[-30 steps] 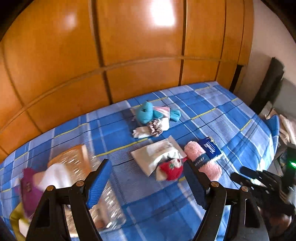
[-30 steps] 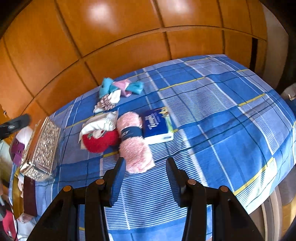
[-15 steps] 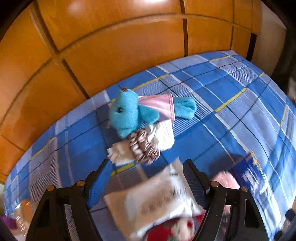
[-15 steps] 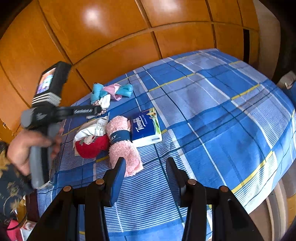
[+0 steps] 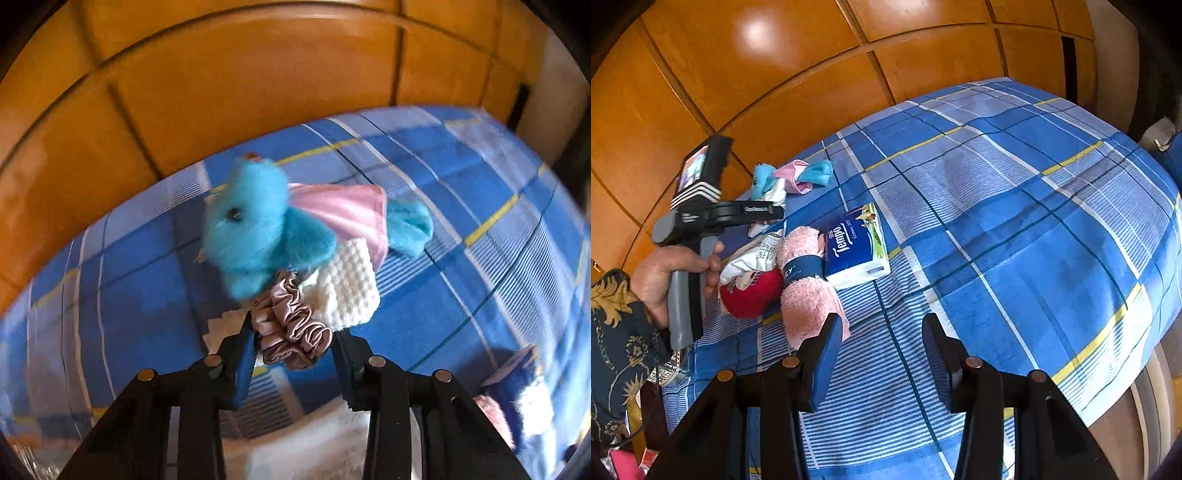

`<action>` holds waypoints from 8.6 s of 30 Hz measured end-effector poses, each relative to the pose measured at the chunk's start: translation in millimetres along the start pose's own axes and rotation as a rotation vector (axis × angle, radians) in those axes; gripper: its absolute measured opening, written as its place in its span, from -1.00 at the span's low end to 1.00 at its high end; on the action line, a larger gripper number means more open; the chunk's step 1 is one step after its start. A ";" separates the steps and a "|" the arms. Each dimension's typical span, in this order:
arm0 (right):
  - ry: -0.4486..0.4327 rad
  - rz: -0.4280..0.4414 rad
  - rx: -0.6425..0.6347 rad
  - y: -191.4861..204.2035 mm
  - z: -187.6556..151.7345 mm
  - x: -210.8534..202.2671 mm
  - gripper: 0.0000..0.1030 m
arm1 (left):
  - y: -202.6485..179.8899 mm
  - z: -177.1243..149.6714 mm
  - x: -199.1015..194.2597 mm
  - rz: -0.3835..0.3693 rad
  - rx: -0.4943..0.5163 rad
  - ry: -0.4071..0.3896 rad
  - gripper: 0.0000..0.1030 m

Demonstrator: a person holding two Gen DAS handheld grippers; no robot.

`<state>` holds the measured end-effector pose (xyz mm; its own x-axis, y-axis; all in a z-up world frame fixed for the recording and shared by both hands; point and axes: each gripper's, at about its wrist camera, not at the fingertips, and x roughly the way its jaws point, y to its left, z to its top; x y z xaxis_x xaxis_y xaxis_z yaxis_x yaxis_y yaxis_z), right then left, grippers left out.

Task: Organize soft objects
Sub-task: 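Reach the left gripper to the white ruffled sock and grasp it, then lift the ruffled sock toward the tray while the right gripper grasps the blue teddy bear, then lower the ruffled sock into the gold tray and open the left gripper, then carry the blue teddy bear into the gold tray and release it with the right gripper, then withdraw both grippers from the tray toward the red sock and pink towel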

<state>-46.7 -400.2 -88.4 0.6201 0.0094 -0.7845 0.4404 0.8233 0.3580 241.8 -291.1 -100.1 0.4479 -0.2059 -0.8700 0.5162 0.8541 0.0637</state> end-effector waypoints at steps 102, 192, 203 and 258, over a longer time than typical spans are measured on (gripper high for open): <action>0.171 -0.443 -0.825 236.1 113.5 246.9 -0.66 | 366.4 -346.3 -227.8 0.380 -0.820 -0.132 0.54; 0.494 0.548 -0.993 521.1 -193.8 56.3 -0.20 | 370.8 -461.0 -335.7 0.589 -0.995 -0.334 0.61; 0.229 0.488 -1.069 495.1 -185.5 13.1 -0.20 | 339.7 -432.5 -329.4 0.536 -0.883 -0.345 0.62; -0.144 -0.031 -0.537 173.6 -19.4 -28.8 -0.20 | 186.0 -297.7 -290.8 0.281 -0.309 -0.355 0.63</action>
<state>-0.7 -246.6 -13.4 0.7112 -0.0655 -0.6999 0.0900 0.9959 -0.0018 -9.8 69.8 19.2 0.7845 -0.0522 -0.6180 0.1266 0.9889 0.0772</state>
